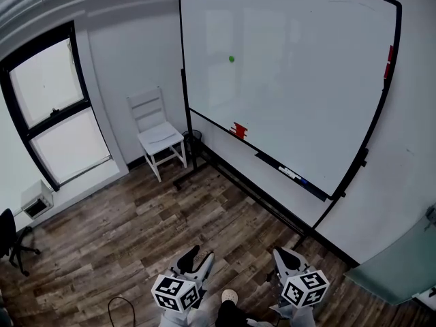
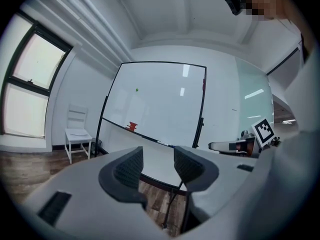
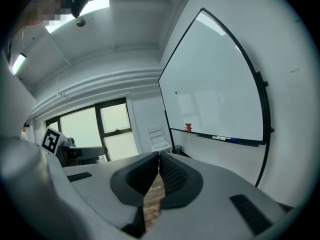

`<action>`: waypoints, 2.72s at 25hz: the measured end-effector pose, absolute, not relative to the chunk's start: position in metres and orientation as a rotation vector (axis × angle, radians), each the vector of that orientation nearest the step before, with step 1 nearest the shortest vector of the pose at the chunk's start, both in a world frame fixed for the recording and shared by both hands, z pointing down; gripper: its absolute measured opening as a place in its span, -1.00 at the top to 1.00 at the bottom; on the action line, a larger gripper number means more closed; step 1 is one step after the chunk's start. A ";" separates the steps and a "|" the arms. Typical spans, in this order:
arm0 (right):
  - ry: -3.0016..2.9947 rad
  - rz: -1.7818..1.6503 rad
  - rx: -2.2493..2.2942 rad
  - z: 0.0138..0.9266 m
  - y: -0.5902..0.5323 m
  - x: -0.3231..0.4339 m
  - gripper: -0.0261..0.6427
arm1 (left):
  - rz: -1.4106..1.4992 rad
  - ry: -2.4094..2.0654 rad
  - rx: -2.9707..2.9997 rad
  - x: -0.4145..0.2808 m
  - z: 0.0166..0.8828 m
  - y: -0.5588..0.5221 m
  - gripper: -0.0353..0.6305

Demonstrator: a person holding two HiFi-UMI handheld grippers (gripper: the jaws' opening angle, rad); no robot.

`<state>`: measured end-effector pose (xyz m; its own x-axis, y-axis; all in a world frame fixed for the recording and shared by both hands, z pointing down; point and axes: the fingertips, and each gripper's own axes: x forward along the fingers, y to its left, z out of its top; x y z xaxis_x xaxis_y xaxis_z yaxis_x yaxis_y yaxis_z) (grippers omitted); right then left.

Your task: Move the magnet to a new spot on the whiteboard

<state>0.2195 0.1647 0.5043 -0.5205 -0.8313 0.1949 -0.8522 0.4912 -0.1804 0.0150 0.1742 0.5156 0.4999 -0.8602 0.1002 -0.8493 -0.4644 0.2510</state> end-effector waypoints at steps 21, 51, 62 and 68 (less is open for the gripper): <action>-2.690 0.401 1.417 0.507 -0.030 0.214 0.83 | -0.085 -1.552 2.421 0.005 0.512 -0.004 0.33; -2.651 0.436 1.413 0.527 -0.143 0.178 0.83 | -0.068 -1.524 2.425 -0.029 0.527 -0.130 0.33; -2.649 0.441 1.449 0.511 -0.227 0.156 0.83 | -0.066 -1.497 2.434 -0.050 0.515 -0.219 0.33; -2.639 0.427 1.492 0.499 -0.273 0.147 0.83 | -0.059 -1.461 2.467 -0.058 0.504 -0.271 0.33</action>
